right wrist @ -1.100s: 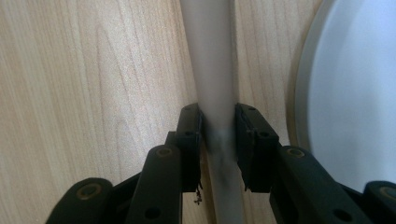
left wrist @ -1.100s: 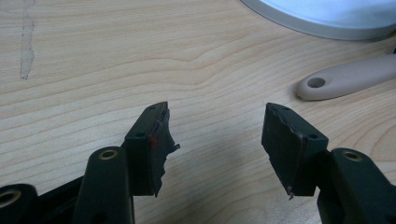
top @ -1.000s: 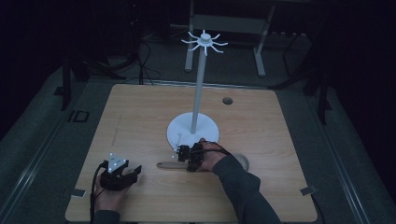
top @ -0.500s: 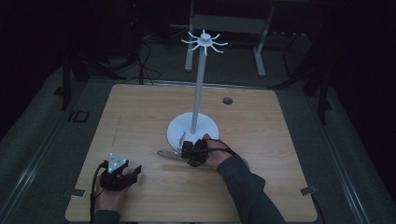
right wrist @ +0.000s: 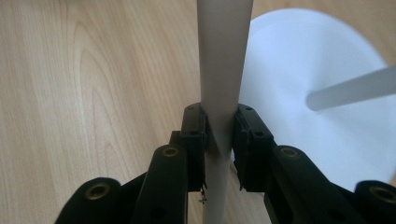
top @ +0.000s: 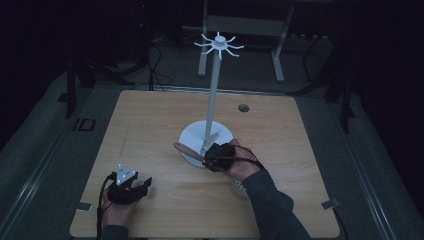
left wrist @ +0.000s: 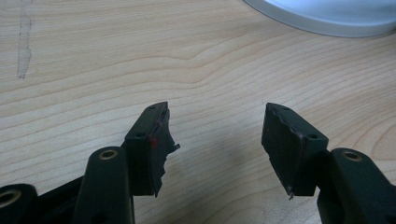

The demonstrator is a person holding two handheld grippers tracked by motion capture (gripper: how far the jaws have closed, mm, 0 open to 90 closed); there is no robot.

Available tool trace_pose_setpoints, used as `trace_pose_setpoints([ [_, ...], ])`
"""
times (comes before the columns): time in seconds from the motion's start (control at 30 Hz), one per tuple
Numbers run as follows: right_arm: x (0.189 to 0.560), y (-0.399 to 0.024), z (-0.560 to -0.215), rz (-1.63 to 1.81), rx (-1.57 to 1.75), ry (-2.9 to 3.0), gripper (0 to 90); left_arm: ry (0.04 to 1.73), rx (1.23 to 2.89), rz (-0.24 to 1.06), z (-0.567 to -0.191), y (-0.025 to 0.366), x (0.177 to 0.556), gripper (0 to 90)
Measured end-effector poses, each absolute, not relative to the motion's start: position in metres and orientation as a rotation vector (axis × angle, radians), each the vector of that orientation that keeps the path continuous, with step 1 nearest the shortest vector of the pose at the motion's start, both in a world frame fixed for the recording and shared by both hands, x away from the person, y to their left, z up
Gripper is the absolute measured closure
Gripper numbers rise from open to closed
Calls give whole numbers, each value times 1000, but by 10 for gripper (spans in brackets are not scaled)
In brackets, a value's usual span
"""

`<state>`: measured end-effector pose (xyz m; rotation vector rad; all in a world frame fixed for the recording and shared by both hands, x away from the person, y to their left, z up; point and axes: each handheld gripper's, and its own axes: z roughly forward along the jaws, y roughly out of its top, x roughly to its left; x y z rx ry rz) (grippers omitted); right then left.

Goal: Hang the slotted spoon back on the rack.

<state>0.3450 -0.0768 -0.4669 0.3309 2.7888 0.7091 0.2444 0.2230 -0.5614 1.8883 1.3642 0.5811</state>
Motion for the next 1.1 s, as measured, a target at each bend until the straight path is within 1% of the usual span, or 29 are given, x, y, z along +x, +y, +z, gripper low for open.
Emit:
trace_pose_setpoints([
  [0.1,343,-82,-463,743,348,2761,753,1363,1892,581,-561,223,244,421],
  [0.47,345,-126,-436,1051,539,2530,753,1365,1893,581,-562,223,244,421],
  [0.7,344,-144,-423,1177,629,2368,753,1365,1893,582,-562,223,245,421],
  [0.83,344,-152,-417,1231,662,2294,753,1364,1894,582,-562,223,244,421],
  [1.1,344,-154,-415,1250,684,2250,753,1365,1893,583,-562,222,244,421],
])
